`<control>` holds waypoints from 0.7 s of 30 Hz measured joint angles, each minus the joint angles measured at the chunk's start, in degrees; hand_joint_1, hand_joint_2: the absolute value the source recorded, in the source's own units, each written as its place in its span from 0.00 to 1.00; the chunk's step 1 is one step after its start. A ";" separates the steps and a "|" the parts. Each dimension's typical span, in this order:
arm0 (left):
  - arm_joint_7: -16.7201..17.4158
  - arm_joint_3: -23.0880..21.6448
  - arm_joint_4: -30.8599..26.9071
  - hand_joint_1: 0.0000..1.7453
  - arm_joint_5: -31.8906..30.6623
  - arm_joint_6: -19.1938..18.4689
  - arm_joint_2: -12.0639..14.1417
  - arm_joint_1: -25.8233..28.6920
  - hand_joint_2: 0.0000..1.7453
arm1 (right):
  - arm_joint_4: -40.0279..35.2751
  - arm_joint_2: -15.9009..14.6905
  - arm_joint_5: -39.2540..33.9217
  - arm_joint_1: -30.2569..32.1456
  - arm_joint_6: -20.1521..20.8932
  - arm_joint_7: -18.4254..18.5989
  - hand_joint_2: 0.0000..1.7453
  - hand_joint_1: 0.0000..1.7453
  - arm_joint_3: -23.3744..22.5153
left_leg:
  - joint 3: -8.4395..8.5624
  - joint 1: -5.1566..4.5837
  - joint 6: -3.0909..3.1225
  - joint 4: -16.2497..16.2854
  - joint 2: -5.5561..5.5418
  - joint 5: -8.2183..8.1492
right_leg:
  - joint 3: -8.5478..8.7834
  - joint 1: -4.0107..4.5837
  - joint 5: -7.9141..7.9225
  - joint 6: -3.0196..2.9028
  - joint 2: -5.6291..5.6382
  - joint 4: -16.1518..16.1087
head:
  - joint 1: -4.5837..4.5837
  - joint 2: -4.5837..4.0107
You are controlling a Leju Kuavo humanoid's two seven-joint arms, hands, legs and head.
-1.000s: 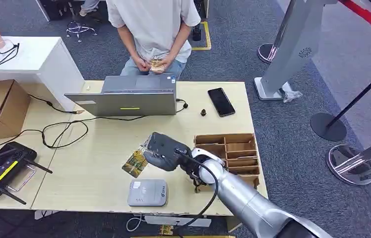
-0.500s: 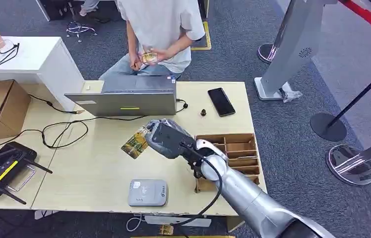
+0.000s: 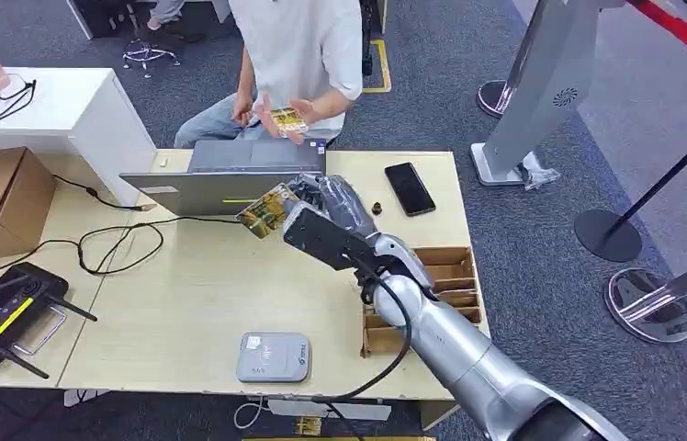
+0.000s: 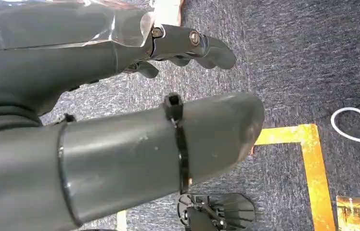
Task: Pass the card to the sensor for recognition and then transmit it.
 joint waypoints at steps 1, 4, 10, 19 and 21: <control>-0.02 0.00 0.00 0.00 0.00 0.00 -0.02 0.00 0.00 | -0.02 0.07 0.86 -0.16 -1.06 -0.02 1.00 1.00 -0.20 | 0.00 0.00 0.00 0.00 0.00 0.00 | 0.00 0.00 0.00 0.00 0.00 0.00 | -0.02 0.00; -0.02 0.00 0.00 0.00 -0.09 0.00 -0.02 -0.01 0.00 | 0.02 0.57 4.07 -0.40 -5.16 -0.31 1.00 1.00 -0.79 | -0.01 0.00 0.00 0.00 0.00 0.00 | 0.00 0.00 0.00 0.00 -0.01 0.00 | -0.02 0.00; 0.00 0.00 0.00 0.00 -0.53 0.00 -0.04 -0.07 0.00 | 0.70 1.55 11.37 -1.47 -13.83 -0.81 1.00 1.00 -2.23 | 0.00 0.00 0.00 0.00 0.00 0.00 | 0.00 0.00 0.00 0.00 0.00 0.00 | -0.02 0.00; 0.15 0.00 0.00 0.00 -0.98 0.33 -0.39 -0.23 0.00 | 6.86 3.10 28.01 -5.78 -23.42 1.77 1.00 1.00 -2.64 | 0.00 0.00 0.00 0.01 0.00 0.01 | 0.00 0.00 0.02 0.02 0.01 0.01 | -0.02 0.00; 0.22 0.00 0.00 0.00 -1.07 0.35 -0.44 -0.30 0.00 | 8.70 3.56 30.47 -6.64 -24.59 2.23 1.00 1.00 -2.64 | 0.00 0.00 0.00 0.01 0.00 0.01 | 0.00 0.00 0.02 0.02 0.00 0.01 | 0.00 0.00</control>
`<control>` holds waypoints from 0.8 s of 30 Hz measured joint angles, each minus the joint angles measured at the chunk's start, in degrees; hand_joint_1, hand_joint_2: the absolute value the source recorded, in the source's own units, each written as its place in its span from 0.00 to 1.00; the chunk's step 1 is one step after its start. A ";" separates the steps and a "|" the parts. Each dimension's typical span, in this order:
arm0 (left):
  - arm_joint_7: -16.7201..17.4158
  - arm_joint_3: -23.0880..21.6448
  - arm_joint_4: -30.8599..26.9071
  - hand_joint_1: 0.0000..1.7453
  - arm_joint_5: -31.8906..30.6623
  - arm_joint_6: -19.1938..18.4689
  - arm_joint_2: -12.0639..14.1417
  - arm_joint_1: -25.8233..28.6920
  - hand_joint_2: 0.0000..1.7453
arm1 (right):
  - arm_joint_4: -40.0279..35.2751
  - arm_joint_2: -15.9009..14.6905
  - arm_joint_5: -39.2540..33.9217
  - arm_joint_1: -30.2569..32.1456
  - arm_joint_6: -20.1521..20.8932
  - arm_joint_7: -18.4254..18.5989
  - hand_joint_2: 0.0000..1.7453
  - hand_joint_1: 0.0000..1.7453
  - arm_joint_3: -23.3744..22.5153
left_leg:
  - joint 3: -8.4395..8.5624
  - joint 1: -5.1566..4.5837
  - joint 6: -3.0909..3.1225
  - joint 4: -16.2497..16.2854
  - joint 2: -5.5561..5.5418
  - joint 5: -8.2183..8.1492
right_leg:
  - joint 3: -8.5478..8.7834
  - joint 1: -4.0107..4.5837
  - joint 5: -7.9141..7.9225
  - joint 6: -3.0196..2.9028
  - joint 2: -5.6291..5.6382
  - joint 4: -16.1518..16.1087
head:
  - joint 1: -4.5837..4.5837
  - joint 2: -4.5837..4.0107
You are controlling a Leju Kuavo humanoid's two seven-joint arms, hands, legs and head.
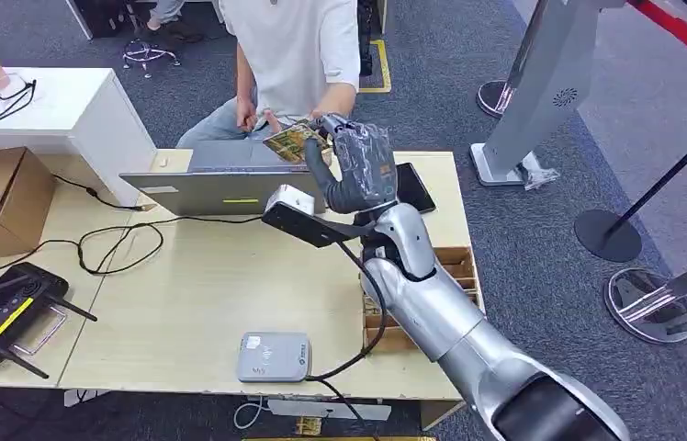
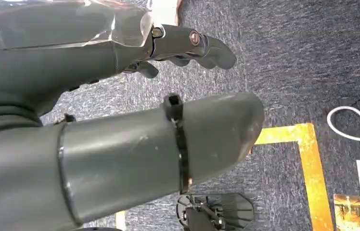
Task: Pass the card to the sensor for recognition and then transmit it.
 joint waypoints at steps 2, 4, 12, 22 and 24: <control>0.13 0.00 0.00 0.00 -0.04 0.09 -0.04 -0.04 0.00 | 1.59 0.39 1.92 -0.67 -1.09 0.04 1.00 1.00 0.00 | 0.01 0.00 0.00 0.00 0.00 0.00 | 0.00 0.00 0.00 0.00 0.00 0.00 | -0.02 0.00; 0.13 0.00 0.00 0.00 -0.07 0.13 -0.04 -0.09 0.00 | 3.39 0.90 2.77 -1.37 -1.59 0.15 1.00 1.00 0.00 | 0.00 0.00 0.00 0.00 0.00 0.00 | 0.00 0.00 0.00 0.00 0.00 0.00 | -0.02 0.00; 0.28 0.02 0.00 0.00 -0.04 0.31 -0.04 -0.28 0.00 | 9.64 2.69 6.66 -3.53 -1.61 1.25 1.00 1.00 0.02 | -0.01 0.00 0.00 0.00 -0.01 0.00 | 0.00 0.00 0.00 0.00 0.00 0.01 | -0.02 0.00; 0.28 0.20 0.00 0.00 0.39 0.46 -0.04 -0.24 0.00 | 14.64 4.72 8.36 -4.94 -1.02 2.21 1.00 0.38 0.02 | -0.01 0.00 0.00 0.01 -0.01 0.00 | 0.00 0.00 0.00 0.00 -0.01 0.02 | -0.02 0.00; 0.28 0.39 0.00 0.00 0.39 0.46 -0.04 -0.23 0.00 | 15.12 4.89 8.84 -5.02 -1.05 2.34 1.00 0.00 0.02 | -0.01 0.00 0.00 0.01 -0.01 0.00 | 0.00 0.00 0.00 0.00 -0.01 0.02 | -0.02 0.00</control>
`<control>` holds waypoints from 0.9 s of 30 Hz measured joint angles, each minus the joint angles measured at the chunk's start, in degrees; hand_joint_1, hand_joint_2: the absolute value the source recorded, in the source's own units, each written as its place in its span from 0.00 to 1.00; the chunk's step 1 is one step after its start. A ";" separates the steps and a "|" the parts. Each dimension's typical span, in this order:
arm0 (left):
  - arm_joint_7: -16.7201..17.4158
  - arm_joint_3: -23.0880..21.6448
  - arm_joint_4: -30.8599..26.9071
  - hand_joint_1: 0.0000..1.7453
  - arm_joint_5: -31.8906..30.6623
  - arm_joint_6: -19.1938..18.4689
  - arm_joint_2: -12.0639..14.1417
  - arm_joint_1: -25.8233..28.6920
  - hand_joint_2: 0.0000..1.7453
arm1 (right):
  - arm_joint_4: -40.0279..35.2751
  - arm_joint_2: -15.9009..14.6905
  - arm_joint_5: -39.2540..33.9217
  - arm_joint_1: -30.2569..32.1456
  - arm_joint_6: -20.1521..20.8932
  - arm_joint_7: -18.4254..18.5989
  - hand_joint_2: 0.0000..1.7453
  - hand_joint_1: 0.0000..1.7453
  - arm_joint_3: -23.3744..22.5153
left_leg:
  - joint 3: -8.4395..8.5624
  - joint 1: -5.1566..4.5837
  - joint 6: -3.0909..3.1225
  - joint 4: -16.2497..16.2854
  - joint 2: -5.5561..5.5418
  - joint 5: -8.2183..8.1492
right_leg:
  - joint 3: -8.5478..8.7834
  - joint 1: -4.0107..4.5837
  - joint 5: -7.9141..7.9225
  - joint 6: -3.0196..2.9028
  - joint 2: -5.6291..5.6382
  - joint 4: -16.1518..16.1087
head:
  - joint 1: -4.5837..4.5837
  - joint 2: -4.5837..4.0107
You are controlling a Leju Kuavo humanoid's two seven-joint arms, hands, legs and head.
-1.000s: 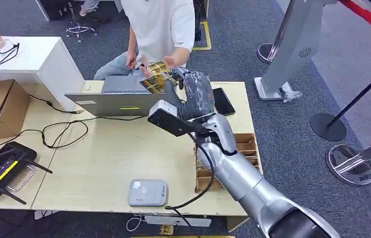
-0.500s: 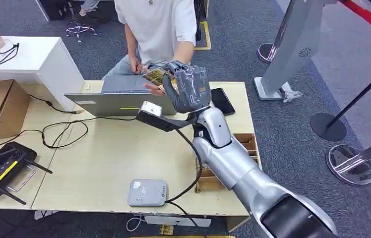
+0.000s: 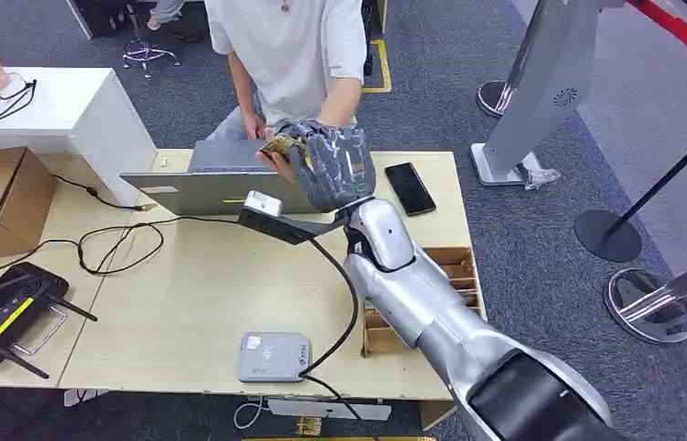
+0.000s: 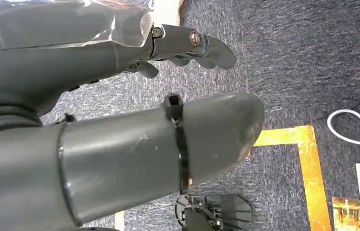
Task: Pass the card to the sensor for recognition and then transmit it.
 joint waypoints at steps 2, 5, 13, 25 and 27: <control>0.00 0.11 0.00 0.00 0.00 0.00 0.02 0.01 0.00 | 0.35 0.15 0.61 0.00 -0.02 0.33 1.00 0.00 0.00 | 0.00 0.00 0.00 0.00 0.00 0.00 | 0.00 0.00 0.00 0.00 0.00 0.00 | 0.00 0.00; 0.00 0.22 0.00 0.00 0.00 0.00 0.02 0.01 0.00 | 0.72 0.31 1.27 0.00 -0.09 0.70 1.00 0.00 0.00 | 0.00 0.00 0.00 0.00 0.00 0.00 | 0.00 0.00 0.00 0.00 0.00 0.00 | 0.00 0.00; 0.00 0.59 0.00 0.00 -0.02 0.00 0.02 0.04 0.00 | 0.90 0.33 1.68 0.01 0.07 1.11 0.00 0.00 -0.02 | 0.00 0.00 0.00 0.00 0.00 0.00 | 0.00 0.00 0.00 0.00 0.00 0.00 | 0.02 0.00; -0.46 0.85 0.00 0.00 -0.02 -0.09 0.28 0.28 0.00 | -2.97 0.22 1.01 1.63 2.43 -1.92 0.00 0.00 -0.50 | 0.29 0.00 0.00 0.02 0.01 0.01 | -0.04 0.00 0.00 0.00 0.01 0.00 | 0.02 0.00; -0.52 1.01 0.00 0.00 0.00 -0.09 0.33 0.34 0.00 | -4.31 0.13 1.14 2.31 2.40 -2.43 0.00 0.00 -0.50 | 0.29 0.00 0.00 0.02 0.01 0.01 | -0.04 0.00 0.00 -0.01 0.01 0.00 | 0.02 0.00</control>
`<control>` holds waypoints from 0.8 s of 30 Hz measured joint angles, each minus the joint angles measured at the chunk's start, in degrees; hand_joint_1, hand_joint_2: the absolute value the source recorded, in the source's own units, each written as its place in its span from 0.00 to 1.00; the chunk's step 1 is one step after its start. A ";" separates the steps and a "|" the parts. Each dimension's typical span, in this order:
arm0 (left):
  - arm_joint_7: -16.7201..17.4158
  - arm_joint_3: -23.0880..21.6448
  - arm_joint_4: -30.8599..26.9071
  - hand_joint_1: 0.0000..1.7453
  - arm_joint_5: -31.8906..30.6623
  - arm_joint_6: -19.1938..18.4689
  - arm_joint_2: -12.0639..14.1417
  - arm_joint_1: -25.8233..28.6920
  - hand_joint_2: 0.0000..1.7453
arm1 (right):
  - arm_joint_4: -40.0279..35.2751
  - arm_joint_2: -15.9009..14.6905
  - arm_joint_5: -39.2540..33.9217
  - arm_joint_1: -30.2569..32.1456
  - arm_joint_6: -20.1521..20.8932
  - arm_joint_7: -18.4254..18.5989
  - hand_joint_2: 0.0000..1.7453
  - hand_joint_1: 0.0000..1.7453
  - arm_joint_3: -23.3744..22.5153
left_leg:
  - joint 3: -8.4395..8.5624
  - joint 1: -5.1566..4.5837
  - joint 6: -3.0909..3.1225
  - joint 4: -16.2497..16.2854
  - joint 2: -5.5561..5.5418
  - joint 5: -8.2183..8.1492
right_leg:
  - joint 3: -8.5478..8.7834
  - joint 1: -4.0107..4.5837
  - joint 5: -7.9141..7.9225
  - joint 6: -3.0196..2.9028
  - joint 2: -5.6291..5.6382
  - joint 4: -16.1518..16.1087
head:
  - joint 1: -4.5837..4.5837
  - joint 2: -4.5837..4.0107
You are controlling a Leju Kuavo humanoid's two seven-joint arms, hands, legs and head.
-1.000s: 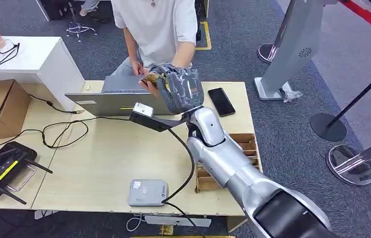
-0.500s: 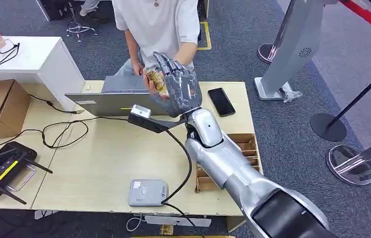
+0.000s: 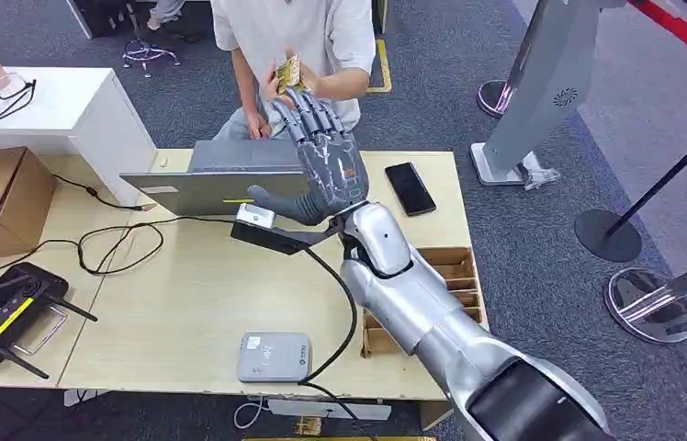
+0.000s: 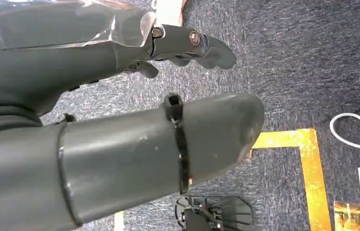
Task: Pass the card to the sensor for recognition and then transmit it.
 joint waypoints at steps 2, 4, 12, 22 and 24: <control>-0.04 0.07 0.00 0.00 0.20 0.00 0.09 0.07 0.00 | -1.44 -0.15 0.13 0.76 0.00 -0.13 0.00 0.00 0.00 | 0.00 0.00 0.00 0.00 0.00 0.00 | 0.00 0.00 0.00 0.00 0.00 0.00 | -0.02 0.00; -0.20 0.13 0.00 0.00 0.37 0.00 0.15 0.20 0.00 | -3.04 -0.37 0.33 1.68 0.02 -0.15 0.00 0.00 0.00 | 0.00 0.00 0.00 0.00 0.00 0.00 | 0.00 0.00 0.00 0.00 0.00 0.00 | 0.00 0.00; -1.09 0.98 0.00 0.00 1.05 0.15 0.22 1.05 0.00 | -11.73 -2.49 1.18 6.82 1.66 -1.11 0.00 0.00 0.00 | -0.01 -0.01 0.00 0.00 0.00 0.00 | 0.00 0.00 0.00 0.00 0.00 -0.01 | -0.02 0.00; -1.90 1.62 0.00 0.00 1.51 0.66 0.22 2.02 0.00 | -20.94 -7.50 0.41 13.49 2.47 -1.18 0.00 0.00 0.02 | -0.01 -0.01 0.00 0.01 -0.01 -0.01 | 0.00 -0.01 0.00 0.00 -0.01 -0.02 | 0.00 0.00; -2.08 1.81 0.00 0.00 1.55 0.81 0.20 2.23 0.00 | -22.47 -8.39 -0.26 14.81 2.62 -1.24 0.00 0.00 0.02 | -0.01 -0.01 0.00 0.01 -0.01 -0.01 | 0.00 0.00 0.00 0.00 -0.01 -0.02 | 0.00 0.00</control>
